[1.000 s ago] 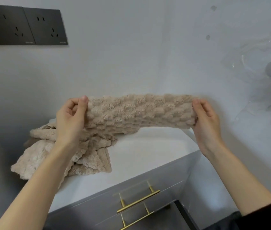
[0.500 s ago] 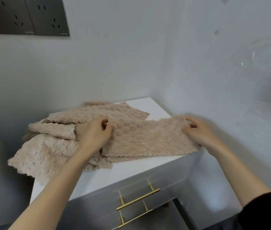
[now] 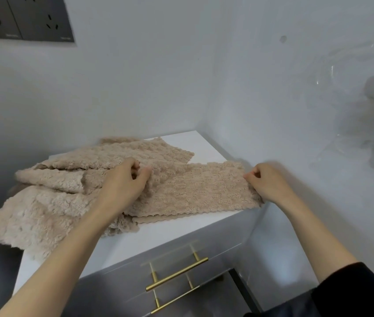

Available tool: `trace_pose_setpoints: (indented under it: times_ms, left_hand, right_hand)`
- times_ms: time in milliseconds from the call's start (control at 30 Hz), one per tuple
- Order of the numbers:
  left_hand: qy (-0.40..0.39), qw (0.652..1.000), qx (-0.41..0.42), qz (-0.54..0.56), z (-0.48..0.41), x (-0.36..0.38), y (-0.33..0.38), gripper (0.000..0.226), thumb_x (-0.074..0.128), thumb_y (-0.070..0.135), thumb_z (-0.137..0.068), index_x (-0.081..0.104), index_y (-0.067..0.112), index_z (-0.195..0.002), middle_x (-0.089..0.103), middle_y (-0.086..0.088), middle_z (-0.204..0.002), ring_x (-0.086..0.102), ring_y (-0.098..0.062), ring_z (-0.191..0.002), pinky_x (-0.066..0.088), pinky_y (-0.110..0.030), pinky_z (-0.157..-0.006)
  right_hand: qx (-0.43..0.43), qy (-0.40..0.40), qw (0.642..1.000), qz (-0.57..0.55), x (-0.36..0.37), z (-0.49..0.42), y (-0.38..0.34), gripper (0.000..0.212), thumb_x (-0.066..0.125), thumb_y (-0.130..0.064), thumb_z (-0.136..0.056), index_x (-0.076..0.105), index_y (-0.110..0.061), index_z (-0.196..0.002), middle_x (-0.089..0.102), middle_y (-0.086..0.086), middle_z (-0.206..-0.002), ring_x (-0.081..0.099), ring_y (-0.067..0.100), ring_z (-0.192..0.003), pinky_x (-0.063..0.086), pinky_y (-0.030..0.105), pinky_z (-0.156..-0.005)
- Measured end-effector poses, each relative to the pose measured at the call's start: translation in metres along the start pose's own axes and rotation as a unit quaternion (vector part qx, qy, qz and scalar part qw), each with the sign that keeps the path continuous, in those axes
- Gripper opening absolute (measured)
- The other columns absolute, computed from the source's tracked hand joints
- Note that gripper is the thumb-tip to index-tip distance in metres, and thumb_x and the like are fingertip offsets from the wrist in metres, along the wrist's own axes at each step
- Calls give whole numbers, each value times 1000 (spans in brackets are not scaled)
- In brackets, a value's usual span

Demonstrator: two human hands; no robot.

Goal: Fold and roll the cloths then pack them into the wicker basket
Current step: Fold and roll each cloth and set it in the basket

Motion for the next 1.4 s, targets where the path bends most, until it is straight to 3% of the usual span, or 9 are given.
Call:
trace_pose_setpoints:
  times_ms: [233,500,667,833,1000,1067,1133,1233,1400]
  left_hand:
    - [-1,1000,-24,15,-3,4,-11,26,50,35,-96,55,10,-99,65,-4,-90,60,-21,-88,39,-31,-63]
    - [46,999,10,24,2,3,-11,35,45,31,-100,48,14,-130,54,12,-91,54,-11,-84,41,-29,-71]
    - [45,997,54,-38,10,9,-9,36,44,30,-100,42,17,-134,54,10,-66,49,-4,-57,40,-20,-56]
    - [48,988,32,-142,12,3,-7,34,43,35,-99,41,13,-125,60,-1,-73,57,-24,-64,46,-36,-56]
    - [152,970,125,-142,16,-16,26,28,53,30,-94,44,10,-111,55,-4,-102,55,-18,-76,36,-22,-53]
    - [90,965,195,-150,17,0,42,37,48,35,-96,46,14,-127,53,-2,-128,52,-20,-112,43,-32,-86]
    - [-46,954,217,-204,21,33,43,51,31,46,-100,26,28,-147,25,10,-154,16,-13,-144,12,-43,-118]
    - [-207,923,182,-267,27,69,19,55,7,54,-98,-13,42,-147,-13,16,-157,-26,-9,-141,-28,-44,-109]
    - [-232,916,145,-293,21,75,6,53,-2,57,-94,-12,46,-145,-18,12,-157,-24,-11,-142,-34,-52,-102]
  right_hand:
    - [21,-51,995,-85,9,4,-1,38,65,-27,-88,47,-8,-116,60,3,-95,56,16,-88,39,27,-62]
    - [-86,30,994,-64,-9,7,-16,15,55,-16,-94,44,-15,-103,57,16,-75,55,31,-72,42,37,-65]
    - [-140,60,988,17,-8,8,-23,11,57,-8,-91,48,-12,-88,44,-5,-65,43,15,-63,32,32,-57]
    - [-110,24,990,85,2,7,-14,5,56,-12,-92,51,-12,-93,52,4,-79,52,26,-78,43,36,-69]
    - [-4,-19,997,80,8,3,0,40,50,-30,-96,47,-4,-127,57,18,-120,54,33,-111,43,37,-91]
    - [18,-38,995,91,14,2,0,37,48,-39,-96,58,-5,-105,61,20,-113,57,34,-108,44,37,-87]
    - [25,-48,993,105,16,1,-2,42,51,-46,-93,53,-11,-68,63,16,-85,60,32,-87,43,35,-72]
    - [13,-35,994,103,14,1,-7,44,59,-42,-90,38,-17,-60,47,4,-66,50,26,-72,33,31,-60]
    - [-8,12,988,156,6,5,-19,38,59,-32,-88,35,-22,-61,50,4,-75,53,29,-90,33,33,-72]
Point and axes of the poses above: each hand's wrist, its own z-axis away from the middle knuckle, its own x-axis out of the palm, y = z × x, the point moved 7 cm from there along -z, towards the middle knuckle
